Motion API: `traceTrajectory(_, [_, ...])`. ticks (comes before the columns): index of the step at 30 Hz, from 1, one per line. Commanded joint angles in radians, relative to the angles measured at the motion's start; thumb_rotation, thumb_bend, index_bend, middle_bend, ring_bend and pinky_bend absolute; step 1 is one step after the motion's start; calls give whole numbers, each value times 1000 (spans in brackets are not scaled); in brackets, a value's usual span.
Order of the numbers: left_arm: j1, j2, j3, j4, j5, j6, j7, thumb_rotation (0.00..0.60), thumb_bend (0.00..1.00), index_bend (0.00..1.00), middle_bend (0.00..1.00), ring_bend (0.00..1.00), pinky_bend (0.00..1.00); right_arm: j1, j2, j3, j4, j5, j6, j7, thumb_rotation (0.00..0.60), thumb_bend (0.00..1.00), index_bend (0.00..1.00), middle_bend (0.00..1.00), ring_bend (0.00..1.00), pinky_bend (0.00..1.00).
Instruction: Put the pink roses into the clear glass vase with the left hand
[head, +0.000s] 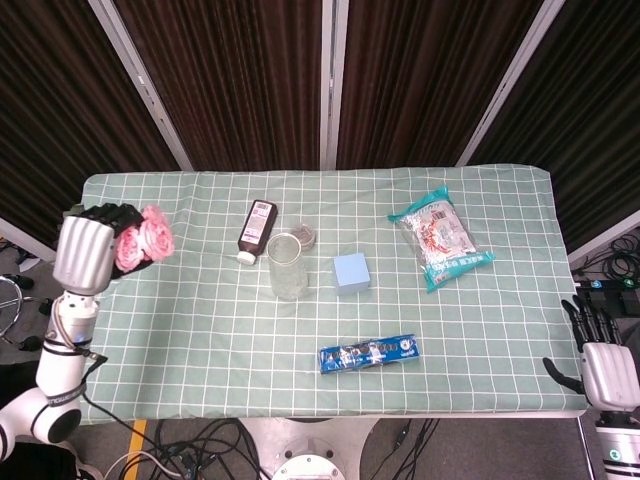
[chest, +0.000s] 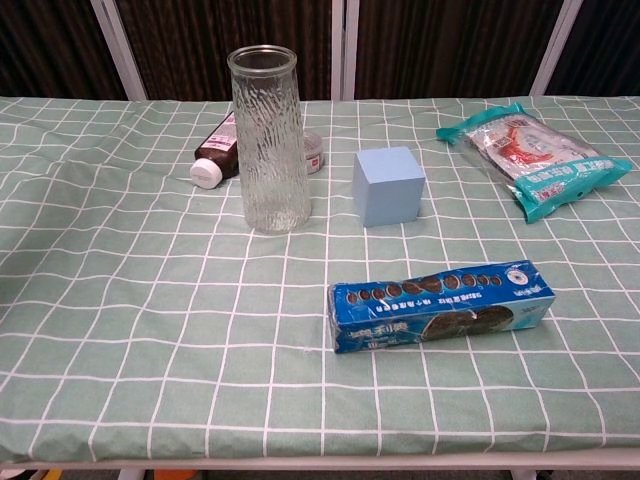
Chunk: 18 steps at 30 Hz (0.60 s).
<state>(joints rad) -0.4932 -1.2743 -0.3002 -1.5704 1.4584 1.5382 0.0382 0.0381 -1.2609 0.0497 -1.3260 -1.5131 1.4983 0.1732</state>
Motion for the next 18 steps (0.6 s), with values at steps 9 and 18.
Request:
traceTrajectory(9, [-90,-214,-232,6,-57,164,-391,600,239,612,565,550,670,7,-6,-1,19,13,-27,22,600,141,0,0,0,0])
traceTrajectory(18, [-174,-310,-404,-87,-253,108,-543,600,245,598,560,550,670,10,-5,4,24,17,-30,37,600,138,0,0,0,0])
